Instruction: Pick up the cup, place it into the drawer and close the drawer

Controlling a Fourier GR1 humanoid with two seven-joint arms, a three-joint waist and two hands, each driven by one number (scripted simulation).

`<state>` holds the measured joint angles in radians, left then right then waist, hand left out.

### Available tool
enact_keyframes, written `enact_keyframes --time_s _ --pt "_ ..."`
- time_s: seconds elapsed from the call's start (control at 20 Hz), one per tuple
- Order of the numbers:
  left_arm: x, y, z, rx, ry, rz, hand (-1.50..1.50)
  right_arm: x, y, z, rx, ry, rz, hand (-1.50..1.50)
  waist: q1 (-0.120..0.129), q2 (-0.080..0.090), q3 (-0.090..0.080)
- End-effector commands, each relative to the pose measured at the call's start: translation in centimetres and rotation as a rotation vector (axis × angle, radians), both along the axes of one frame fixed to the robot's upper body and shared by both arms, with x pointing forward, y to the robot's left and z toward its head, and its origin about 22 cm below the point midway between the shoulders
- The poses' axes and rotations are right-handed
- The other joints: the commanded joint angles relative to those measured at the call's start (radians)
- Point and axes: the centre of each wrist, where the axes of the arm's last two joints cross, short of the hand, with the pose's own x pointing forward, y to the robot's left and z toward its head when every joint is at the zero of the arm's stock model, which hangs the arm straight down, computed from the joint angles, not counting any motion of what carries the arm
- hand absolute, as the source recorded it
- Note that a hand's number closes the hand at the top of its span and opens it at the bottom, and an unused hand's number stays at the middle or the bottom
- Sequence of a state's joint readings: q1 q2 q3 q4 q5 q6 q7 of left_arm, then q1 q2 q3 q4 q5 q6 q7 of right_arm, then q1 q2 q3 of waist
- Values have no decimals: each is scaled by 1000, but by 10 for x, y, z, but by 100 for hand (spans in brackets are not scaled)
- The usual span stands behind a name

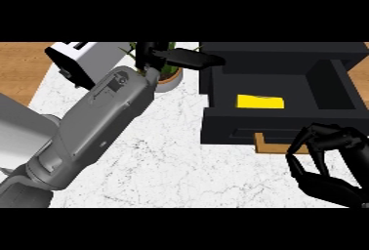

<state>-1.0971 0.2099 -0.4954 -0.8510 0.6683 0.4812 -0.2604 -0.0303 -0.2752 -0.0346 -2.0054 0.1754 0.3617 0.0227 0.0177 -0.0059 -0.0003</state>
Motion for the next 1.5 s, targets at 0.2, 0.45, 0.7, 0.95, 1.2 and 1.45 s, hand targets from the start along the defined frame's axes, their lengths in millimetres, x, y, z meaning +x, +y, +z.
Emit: enact_keyframes --time_s 0.2,0.45,0.7,0.95,1.2,1.45 --pt "-24 66 -10 -29 21 21 -150 33 24 -32 -186 -32 -50 150 17 2 0" --pt "-28 98 -11 -66 14 32 -150 41 38 -47 -477 -36 0 150 13 6 0" --pt "-50 137 -29 -48 19 48 -150 68 50 -94 -630 -46 -14 150 30 8 1" --pt "-77 157 -40 -51 28 60 -150 105 64 -115 -692 -48 -9 150 23 6 1" --pt "-86 188 -45 -67 25 45 -150 147 32 -123 -654 -34 -62 150 26 13 2" --pt "-92 200 -58 -67 44 40 -150 174 55 -129 -651 18 -54 150 44 21 2"
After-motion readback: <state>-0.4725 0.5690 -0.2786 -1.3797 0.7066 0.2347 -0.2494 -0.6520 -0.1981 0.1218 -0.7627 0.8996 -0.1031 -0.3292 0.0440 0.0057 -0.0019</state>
